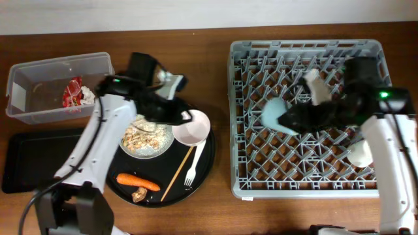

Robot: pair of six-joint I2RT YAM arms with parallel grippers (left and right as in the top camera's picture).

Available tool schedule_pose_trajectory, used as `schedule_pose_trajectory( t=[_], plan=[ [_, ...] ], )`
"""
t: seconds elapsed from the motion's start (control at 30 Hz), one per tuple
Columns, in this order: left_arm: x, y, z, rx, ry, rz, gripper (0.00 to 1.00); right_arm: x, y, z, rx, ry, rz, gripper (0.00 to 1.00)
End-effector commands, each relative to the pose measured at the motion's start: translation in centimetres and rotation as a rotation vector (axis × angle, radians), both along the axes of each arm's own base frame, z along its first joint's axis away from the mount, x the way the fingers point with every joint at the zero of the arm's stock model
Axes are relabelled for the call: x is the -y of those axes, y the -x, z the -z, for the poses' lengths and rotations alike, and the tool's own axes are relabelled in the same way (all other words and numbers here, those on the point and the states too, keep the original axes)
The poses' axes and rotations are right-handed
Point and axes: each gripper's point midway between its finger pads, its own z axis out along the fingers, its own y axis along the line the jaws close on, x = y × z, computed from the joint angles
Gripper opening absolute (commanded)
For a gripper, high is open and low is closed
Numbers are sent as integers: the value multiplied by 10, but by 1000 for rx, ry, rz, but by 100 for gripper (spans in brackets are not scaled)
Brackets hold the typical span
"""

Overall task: Sort waste into correct bins and load items into the dishwasher rack
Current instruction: 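Hand the blue cup to the right gripper and place it in the rack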

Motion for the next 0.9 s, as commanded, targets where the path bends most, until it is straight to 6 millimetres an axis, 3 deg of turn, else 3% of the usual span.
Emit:
schedule_pose_trajectory(
  t=[0.0,0.13,0.27,0.33,0.43,0.53,0.57,0.6,0.63,0.8,0.87],
  plan=[
    [-53,-13,-4,61,-182,-140,34,76,-3,-11,-72,207,319,49],
    [-61,-12,-3,56,-205,-156,34,161,0,-5,-194,374,617,49],
    [-61,-12,-3,55,-205,-156,34,205,-10,13,-231,405,737,49],
    [-61,-10,-2,49,-206,-155,34,223,-15,33,-286,390,784,49],
    [-61,-10,-2,49,-206,-155,34,232,-24,56,-326,387,784,49],
    [-61,-10,-2,48,-207,-155,34,241,-29,61,-317,414,795,50],
    [-61,-10,-2,48,-207,-155,34,241,-30,61,-312,414,796,55],
    [-61,-10,-2,48,-207,-155,34,241,-30,61,-313,413,795,71],
    [-61,-10,-2,48,-207,-155,34,241,-31,61,-311,413,795,99],
    [-61,-10,-2,48,-207,-155,34,238,-33,60,-304,394,791,99],
    [-62,-10,-2,48,-210,-156,34,228,-38,60,-295,327,772,99]
  ],
)
